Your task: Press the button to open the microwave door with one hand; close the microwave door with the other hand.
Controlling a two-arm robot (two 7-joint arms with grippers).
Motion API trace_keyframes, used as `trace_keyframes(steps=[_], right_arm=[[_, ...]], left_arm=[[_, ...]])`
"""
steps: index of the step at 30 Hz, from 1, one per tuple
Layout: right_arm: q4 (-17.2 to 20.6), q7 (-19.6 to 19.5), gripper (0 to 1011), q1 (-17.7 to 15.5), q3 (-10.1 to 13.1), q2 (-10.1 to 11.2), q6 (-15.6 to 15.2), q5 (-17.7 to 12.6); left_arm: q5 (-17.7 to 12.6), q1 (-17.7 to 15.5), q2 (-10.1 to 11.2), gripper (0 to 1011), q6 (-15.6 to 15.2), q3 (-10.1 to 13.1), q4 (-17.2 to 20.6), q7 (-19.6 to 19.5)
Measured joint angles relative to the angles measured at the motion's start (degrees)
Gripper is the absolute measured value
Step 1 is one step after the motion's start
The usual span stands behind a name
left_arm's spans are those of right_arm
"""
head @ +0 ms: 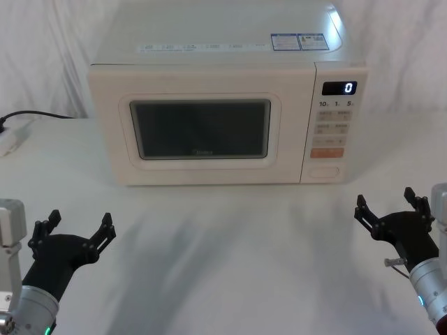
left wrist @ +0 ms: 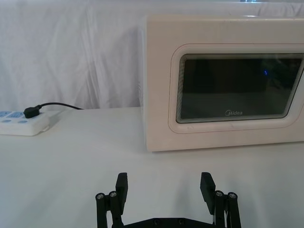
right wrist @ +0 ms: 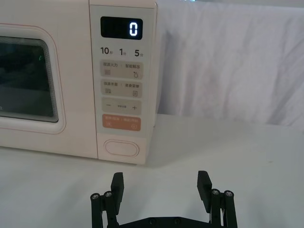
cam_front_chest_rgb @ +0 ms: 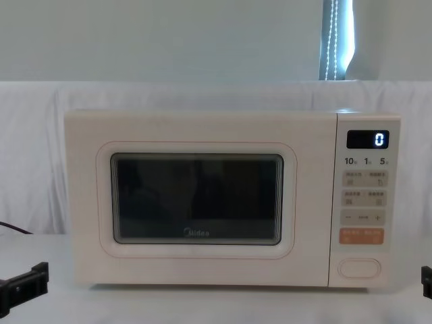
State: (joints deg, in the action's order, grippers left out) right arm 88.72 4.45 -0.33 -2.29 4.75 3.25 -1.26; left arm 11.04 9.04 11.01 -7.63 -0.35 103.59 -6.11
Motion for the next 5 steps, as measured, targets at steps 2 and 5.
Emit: trace_keyframes(steps=[2,5], right_arm=[[0.0,0.0,1002,0.0,0.0,0.0,0.0,0.0],[0.0,0.0,1002,0.0,0.0,0.0,0.0,0.0]], left_arm=[[0.0,0.0,0.01,1001,0.0,0.0,0.01,0.0],[0.0,0.0,0.02,1001,0.0,0.0,0.03,-0.01]])
